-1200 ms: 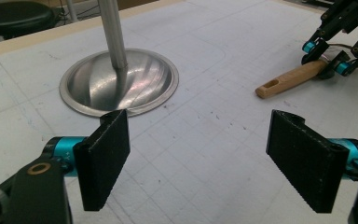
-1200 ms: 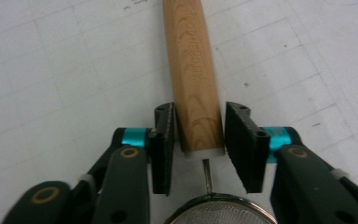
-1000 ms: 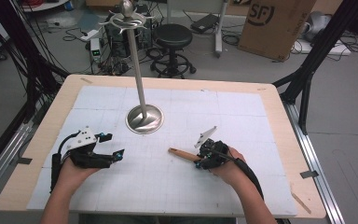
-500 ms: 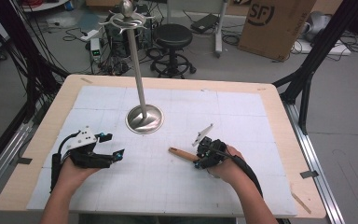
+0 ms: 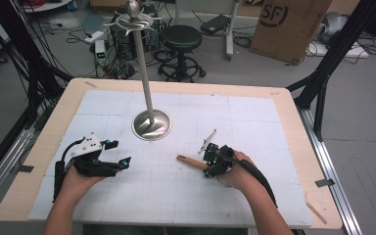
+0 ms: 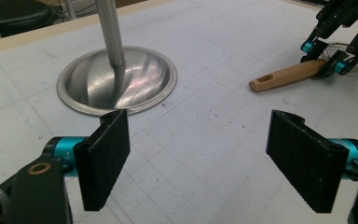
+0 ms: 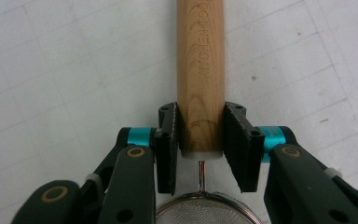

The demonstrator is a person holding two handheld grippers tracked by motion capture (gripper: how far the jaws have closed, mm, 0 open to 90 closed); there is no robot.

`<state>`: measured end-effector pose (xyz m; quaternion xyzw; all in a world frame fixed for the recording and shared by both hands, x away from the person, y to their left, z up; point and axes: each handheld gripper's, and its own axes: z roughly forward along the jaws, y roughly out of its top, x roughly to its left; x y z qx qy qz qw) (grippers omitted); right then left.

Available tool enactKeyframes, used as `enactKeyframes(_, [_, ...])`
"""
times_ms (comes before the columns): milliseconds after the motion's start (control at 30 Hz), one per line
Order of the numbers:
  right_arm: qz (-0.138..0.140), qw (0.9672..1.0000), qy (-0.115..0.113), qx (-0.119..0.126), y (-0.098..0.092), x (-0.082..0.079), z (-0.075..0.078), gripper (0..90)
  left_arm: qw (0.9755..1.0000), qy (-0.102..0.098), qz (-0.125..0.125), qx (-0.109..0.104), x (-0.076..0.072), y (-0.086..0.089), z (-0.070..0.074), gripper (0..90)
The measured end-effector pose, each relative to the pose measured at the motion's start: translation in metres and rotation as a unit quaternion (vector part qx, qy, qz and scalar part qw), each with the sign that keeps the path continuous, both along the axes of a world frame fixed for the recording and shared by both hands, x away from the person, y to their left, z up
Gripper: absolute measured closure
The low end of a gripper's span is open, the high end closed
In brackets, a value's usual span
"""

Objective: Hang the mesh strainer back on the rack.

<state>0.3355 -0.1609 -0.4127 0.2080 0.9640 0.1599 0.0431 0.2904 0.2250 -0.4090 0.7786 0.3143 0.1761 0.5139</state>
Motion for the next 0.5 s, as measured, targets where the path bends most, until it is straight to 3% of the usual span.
enactKeyframes(367, [0.003,1.0000,0.002,0.003,-0.0010,0.0002,0.0005,68.4,1.0000,0.000,0.000,-0.002,0.0000,0.0004,0.0001,22.2])
enactKeyframes(500, [-0.004,0.9994,-0.013,0.031,-0.0048,-0.0010,0.0044,68.4,1.0000,0.000,0.001,-0.002,0.0002,0.0009,0.0002,22.2])
